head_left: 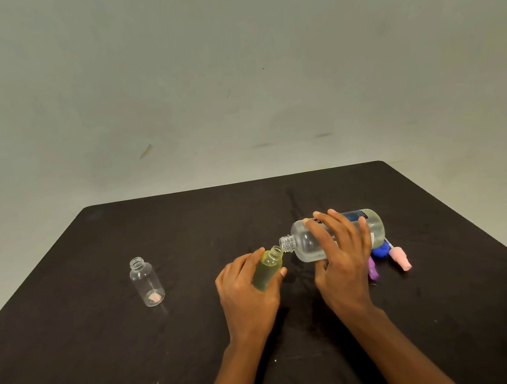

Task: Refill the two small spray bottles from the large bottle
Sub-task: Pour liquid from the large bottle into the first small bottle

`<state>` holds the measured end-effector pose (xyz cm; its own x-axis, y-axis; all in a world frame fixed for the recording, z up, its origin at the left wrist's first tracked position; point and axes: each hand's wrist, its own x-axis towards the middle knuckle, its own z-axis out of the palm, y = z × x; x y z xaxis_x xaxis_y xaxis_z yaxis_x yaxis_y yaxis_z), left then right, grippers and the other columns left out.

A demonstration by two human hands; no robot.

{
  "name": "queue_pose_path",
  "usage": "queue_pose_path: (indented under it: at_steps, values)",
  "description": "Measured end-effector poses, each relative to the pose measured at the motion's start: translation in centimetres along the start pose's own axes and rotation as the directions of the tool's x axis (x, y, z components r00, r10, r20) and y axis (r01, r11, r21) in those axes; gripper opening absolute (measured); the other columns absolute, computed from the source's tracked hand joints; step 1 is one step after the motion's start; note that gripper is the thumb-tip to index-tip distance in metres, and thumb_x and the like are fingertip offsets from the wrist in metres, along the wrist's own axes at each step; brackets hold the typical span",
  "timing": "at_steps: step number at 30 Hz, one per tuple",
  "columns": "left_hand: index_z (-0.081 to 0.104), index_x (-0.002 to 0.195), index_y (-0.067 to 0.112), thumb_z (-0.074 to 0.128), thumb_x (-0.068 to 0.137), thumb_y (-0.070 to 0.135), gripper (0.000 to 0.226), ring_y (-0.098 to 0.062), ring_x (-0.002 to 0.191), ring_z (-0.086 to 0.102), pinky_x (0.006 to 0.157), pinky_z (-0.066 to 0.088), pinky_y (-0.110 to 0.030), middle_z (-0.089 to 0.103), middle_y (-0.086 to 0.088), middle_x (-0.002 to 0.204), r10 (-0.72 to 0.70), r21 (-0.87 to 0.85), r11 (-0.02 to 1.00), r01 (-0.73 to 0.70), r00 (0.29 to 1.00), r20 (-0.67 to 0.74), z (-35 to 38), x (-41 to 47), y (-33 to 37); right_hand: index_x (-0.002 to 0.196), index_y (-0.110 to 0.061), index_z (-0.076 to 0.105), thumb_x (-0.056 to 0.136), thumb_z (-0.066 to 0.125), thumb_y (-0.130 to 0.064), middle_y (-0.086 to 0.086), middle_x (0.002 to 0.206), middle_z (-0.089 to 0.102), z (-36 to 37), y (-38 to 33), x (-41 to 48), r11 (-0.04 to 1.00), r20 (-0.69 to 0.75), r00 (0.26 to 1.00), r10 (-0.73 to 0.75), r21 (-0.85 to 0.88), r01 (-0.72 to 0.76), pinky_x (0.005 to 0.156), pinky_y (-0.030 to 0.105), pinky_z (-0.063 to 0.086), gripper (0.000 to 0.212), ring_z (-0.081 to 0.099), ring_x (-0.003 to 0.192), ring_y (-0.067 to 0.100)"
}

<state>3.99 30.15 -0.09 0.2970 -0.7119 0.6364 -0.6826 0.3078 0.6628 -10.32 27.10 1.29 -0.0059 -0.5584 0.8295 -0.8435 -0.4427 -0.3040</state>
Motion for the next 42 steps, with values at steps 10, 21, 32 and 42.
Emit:
queue_pose_path:
  at_steps: [10, 21, 32, 42]
  values:
    - [0.072, 0.101, 0.016, 0.089, 0.061, 0.021, 0.044, -0.004, 0.085, 0.058, 0.089, 0.038, -0.03, 0.067, 0.011, 0.092, -0.001, -0.008, 1.0, 0.001, 1.0, -0.009, 0.2, 0.0, -0.2, 0.117, -0.012, 0.06, 0.053, 0.065, 0.025, 0.011, 0.122, 0.062, 0.1, 0.0, 0.0, 1.0, -0.024, 1.0, -0.008, 0.006, 0.008, 0.114, 0.048, 0.015, 0.075, 0.044, 0.125, 0.025]
    - [0.072, 0.102, 0.016, 0.088, 0.062, 0.023, 0.044, -0.004, 0.087, 0.058, 0.09, 0.035, -0.027, 0.067, 0.012, 0.094, 0.011, -0.005, 1.0, -0.011, 1.0, 0.001, 0.1, 0.0, -0.3, 0.118, -0.013, 0.058, 0.053, 0.067, 0.025, 0.011, 0.122, 0.061, 0.2, 0.1, 0.0, 1.0, -0.025, 0.999, -0.024, 0.015, 0.024, 0.113, 0.049, 0.015, 0.076, 0.043, 0.126, 0.025]
    - [0.071, 0.104, 0.019, 0.087, 0.064, 0.026, 0.043, 0.002, 0.09, 0.056, 0.091, 0.041, -0.033, 0.068, 0.013, 0.096, -0.007, -0.023, 1.0, 0.007, 1.0, -0.018, 0.3, 0.0, -0.5, 0.118, -0.008, 0.064, 0.05, 0.068, 0.024, 0.01, 0.123, 0.061, 0.2, -0.3, -0.2, 0.999, 0.003, 0.999, 0.033, 0.002, -0.033, 0.111, 0.053, 0.019, 0.075, 0.046, 0.125, 0.026]
    - [0.07, 0.104, 0.022, 0.083, 0.068, 0.032, 0.039, 0.03, 0.103, 0.034, 0.081, 0.05, -0.051, 0.066, 0.018, 0.096, -0.131, -0.055, 0.99, 0.126, 0.988, -0.086, -0.1, 0.4, -1.0, 0.126, -0.018, 0.048, 0.05, 0.071, 0.02, 0.009, 0.125, 0.06, 0.1, -0.4, -0.1, 0.998, -0.021, 0.999, 0.036, 0.06, -0.034, 0.113, 0.049, 0.02, 0.088, 0.048, 0.124, 0.025]
